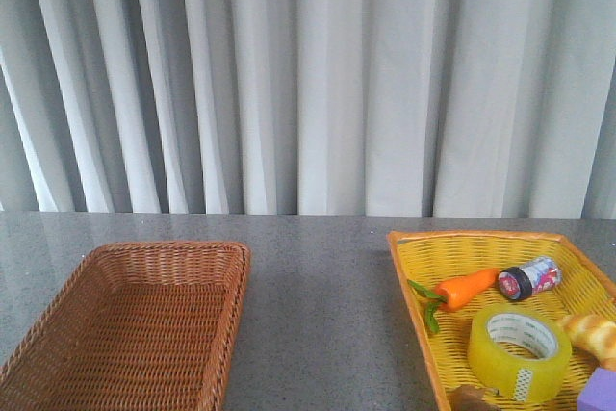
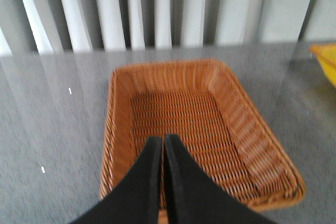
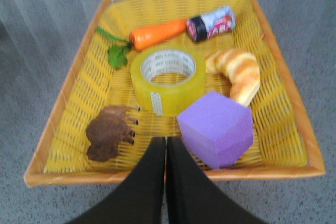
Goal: Transfer tape with both arms
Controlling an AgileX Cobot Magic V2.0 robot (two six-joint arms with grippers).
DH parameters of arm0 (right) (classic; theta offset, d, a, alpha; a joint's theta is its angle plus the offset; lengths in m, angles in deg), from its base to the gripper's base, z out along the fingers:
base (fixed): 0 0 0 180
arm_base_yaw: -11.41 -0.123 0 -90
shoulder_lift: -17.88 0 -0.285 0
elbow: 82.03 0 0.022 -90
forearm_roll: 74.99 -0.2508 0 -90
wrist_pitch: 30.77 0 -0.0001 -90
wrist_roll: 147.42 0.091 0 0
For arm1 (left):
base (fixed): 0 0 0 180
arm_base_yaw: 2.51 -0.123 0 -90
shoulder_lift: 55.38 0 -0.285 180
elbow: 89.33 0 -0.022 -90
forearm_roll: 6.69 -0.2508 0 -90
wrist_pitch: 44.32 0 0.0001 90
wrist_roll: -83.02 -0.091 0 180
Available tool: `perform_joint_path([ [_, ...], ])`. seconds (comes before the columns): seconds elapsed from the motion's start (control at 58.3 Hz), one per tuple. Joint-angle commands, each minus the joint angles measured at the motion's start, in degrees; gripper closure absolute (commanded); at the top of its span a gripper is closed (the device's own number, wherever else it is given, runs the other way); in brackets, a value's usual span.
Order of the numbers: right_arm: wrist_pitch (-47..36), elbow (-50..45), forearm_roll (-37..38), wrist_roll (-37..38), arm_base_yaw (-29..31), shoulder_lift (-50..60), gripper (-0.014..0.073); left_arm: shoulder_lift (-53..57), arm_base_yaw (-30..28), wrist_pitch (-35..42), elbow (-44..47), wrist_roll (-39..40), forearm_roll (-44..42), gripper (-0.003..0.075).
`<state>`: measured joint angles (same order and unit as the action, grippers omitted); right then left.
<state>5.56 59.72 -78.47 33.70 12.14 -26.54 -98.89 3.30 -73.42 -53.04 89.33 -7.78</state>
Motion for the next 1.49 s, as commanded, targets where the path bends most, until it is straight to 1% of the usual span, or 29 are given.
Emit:
perform_joint_path([
  [0.0, -2.47, 2.01, 0.15, -0.46, 0.33, -1.95, 0.0598, -2.48, 0.00, 2.02, -1.85, 0.49, 1.46, 0.0726],
  [0.103, -1.79, 2.01, 0.93, -0.62, 0.33, -2.83, 0.0598, -3.92, 0.00, 1.80, -1.85, 0.49, 1.46, 0.0726],
  [0.257, -2.00, 2.01, 4.77, -0.20, 0.33, -3.77, 0.0580, -4.53, 0.00, 1.68, -1.85, 0.49, 1.09, 0.0724],
  [0.36, -0.63, 2.01, 6.13, -0.23, 0.33, -4.23, 0.0516, -4.99, 0.00, 1.61, -1.85, 0.49, 0.38, 0.0710],
  [0.429, -0.07, 2.01, 6.13, -0.23, 0.33, -4.44, 0.0438, -5.03, 0.00, 1.52, -1.85, 0.49, -1.22, 0.0679],
  [0.515, 0.28, 2.01, 6.08, -0.23, 0.33, -4.93, 0.0300, -5.57, 0.00, 1.35, -1.85, 0.49, -2.58, 0.0602],
  [0.549, 0.33, 2.01, 6.08, -0.18, 0.33, -4.99, 0.0230, -5.57, 0.00, 1.30, -1.85, 0.49, -2.97, 0.0550],
  [0.601, 0.33, 2.01, 6.08, -0.04, 0.33, -5.13, 0.0150, -5.57, 0.00, 1.31, -1.85, 0.49, -3.13, 0.0478],
  [0.635, 0.33, 2.01, 6.02, -0.02, 0.33, -5.13, 0.0093, -5.57, 0.00, 1.42, -1.85, 0.49, -3.13, 0.0414],
  [0.686, 0.21, 2.01, 5.96, -0.02, 0.33, -5.13, 0.0037, -5.57, 0.00, 1.55, -1.85, 0.49, -3.13, 0.0348],
  [0.738, -0.05, 2.01, 5.68, 0.04, 0.33, -5.42, 0.0008, -5.57, 0.00, 2.07, -1.85, 0.49, -3.07, 0.0289],
  [0.772, -0.34, 2.01, 5.12, 0.21, 0.33, -5.62, 0.0000, -5.57, 0.00, 2.48, -1.85, 0.49, -2.96, 0.0262],
  [0.841, -1.94, 2.01, 4.97, 0.63, 0.33, -5.79, 0.0002, -5.57, 0.00, 2.59, -1.85, 0.55, -1.33, 0.0233],
  [0.927, -5.25, 2.67, 6.33, 3.36, 0.33, -7.26, 0.0014, -5.57, 0.00, 2.49, -1.85, -0.15, 0.49, 0.0230],
  [0.961, -5.06, 3.66, 6.95, 4.96, 0.33, -8.46, 0.0022, -5.57, 0.10, 2.07, -1.98, -1.35, 1.09, 0.0231],
  [1.03, -2.47, 6.46, 8.46, 8.36, 0.33, -11.73, 0.0039, -5.57, 0.97, 1.73, -2.11, -4.20, 3.45, 0.0231],
  [1.081, -0.16, 9.97, 9.70, 9.92, 0.33, -14.91, 0.0048, -5.49, 2.69, 1.73, -2.11, -6.83, 5.26, 0.0231],
  [1.184, 4.28, 16.11, 10.23, 10.05, 0.33, -21.58, 0.0062, -5.56, 7.06, 1.48, -2.05, -12.53, 10.04, 0.0231],
  [1.304, 7.22, 22.81, 10.31, 10.09, 0.33, -29.88, 0.0067, -6.85, 12.53, 1.29, -2.05, -18.43, 14.04, 0.0231],
  [1.373, 8.28, 26.10, 10.37, 10.04, 0.33, -34.47, 0.0067, -6.97, 14.48, 1.42, -2.05, -19.65, 15.30, 0.0231],
  [1.476, 10.94, 31.08, 10.37, 9.82, 0.33, -41.44, 0.0067, -7.46, 15.52, 2.06, -2.05, -19.58, 15.43, 0.0231],
])
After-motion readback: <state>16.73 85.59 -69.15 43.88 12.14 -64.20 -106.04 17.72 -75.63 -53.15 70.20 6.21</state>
